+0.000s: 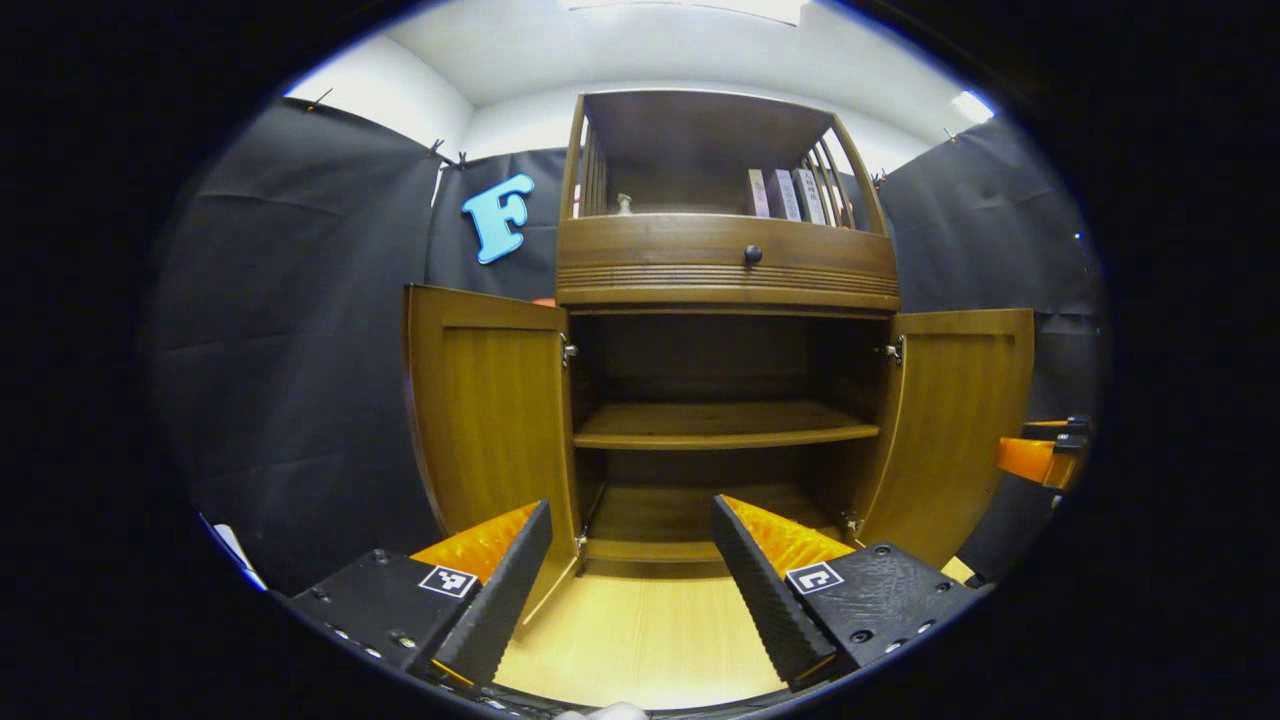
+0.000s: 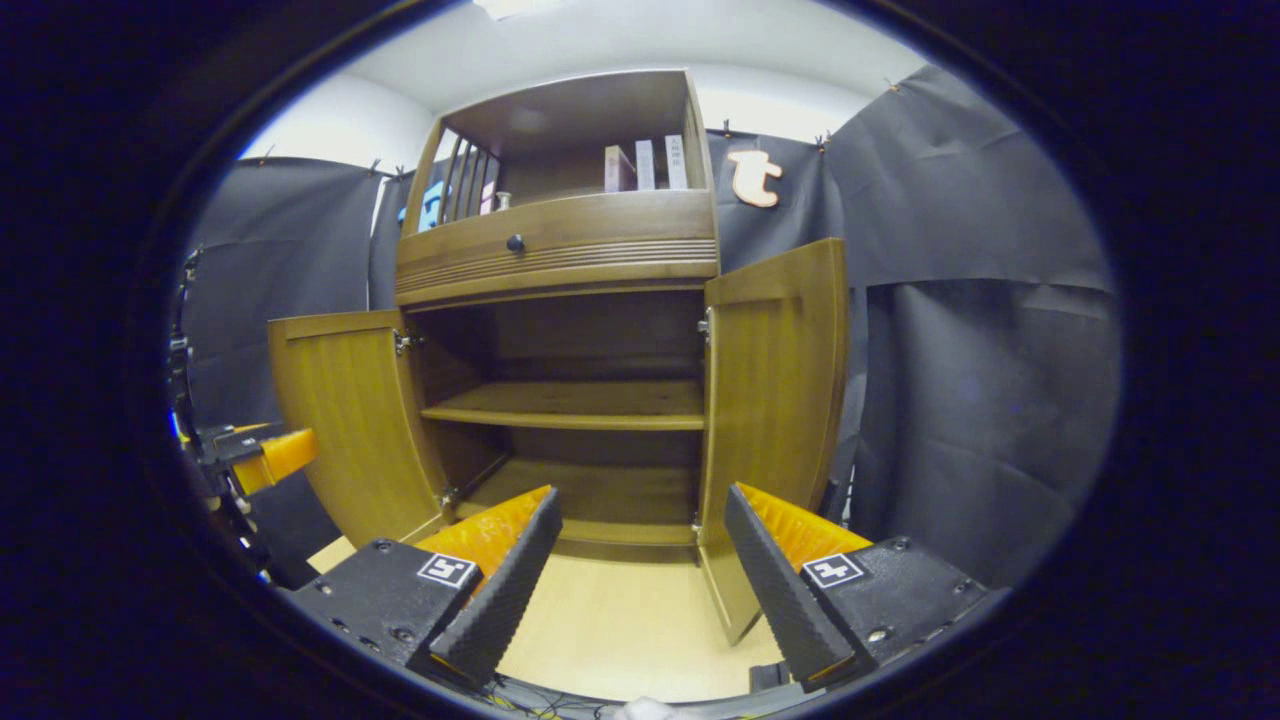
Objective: Open the right door of the double-door shoe cabinet with the right hand, and open the left door with the left hand.
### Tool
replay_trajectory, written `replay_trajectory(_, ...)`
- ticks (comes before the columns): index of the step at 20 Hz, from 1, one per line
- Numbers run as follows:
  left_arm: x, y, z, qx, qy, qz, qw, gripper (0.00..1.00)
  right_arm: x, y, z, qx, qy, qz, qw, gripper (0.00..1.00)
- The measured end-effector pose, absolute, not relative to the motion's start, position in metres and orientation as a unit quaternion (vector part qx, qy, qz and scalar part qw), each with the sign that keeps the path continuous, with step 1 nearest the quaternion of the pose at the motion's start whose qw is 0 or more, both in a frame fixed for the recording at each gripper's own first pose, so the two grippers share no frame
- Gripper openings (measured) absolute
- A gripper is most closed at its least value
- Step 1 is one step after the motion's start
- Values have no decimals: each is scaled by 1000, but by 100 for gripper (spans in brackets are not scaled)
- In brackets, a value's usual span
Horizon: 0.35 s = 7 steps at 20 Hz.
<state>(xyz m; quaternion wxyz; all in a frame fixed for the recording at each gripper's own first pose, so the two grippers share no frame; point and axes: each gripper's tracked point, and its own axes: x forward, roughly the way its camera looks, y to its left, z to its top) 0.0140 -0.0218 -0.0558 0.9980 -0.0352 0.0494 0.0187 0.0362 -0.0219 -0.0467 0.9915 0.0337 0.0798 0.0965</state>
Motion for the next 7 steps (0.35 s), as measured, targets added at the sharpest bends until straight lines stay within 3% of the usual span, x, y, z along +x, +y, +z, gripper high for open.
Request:
replay_trajectory(1, 15, -25, -56, -34, 51, 16, 998, 100, 36, -24, -44, 35, 77, 92, 992, 100)
replay_trajectory(3, 16, -29, -54, -29, 51, 11, 998, 96, 36, -25, -41, 39, 72, 87, 993, 100)
replay_trajectory(7, 20, -30, -44, -26, 47, 3, 999, 100, 34, -23, -43, 41, 68, 75, 994, 100)
